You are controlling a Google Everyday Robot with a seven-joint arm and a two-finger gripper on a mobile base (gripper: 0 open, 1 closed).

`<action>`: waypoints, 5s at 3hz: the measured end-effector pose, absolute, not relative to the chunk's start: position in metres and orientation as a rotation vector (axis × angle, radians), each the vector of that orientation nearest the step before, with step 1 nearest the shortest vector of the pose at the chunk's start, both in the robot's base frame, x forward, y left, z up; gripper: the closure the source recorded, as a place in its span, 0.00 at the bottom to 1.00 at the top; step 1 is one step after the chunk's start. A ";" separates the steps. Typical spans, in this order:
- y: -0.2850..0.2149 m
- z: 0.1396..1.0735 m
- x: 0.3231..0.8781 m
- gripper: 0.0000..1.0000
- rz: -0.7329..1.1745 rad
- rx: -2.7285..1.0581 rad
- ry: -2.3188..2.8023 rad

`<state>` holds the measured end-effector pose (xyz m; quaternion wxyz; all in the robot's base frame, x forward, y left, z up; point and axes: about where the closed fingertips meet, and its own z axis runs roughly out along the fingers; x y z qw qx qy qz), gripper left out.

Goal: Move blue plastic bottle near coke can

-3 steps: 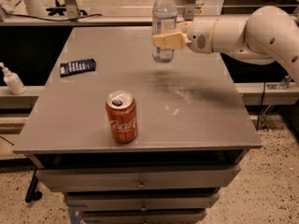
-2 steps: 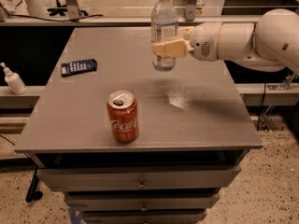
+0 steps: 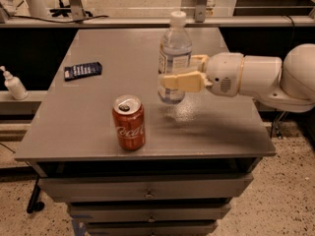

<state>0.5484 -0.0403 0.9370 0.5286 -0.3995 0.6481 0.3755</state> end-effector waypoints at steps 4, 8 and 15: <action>-0.023 0.909 0.455 1.00 1.099 -1.093 1.452; -0.023 0.890 0.474 0.59 1.018 -1.240 1.383; -0.179 0.969 0.539 0.00 0.590 -1.211 1.473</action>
Offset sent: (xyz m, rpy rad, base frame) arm -0.0966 0.0143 -0.0203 0.0939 0.0123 0.1793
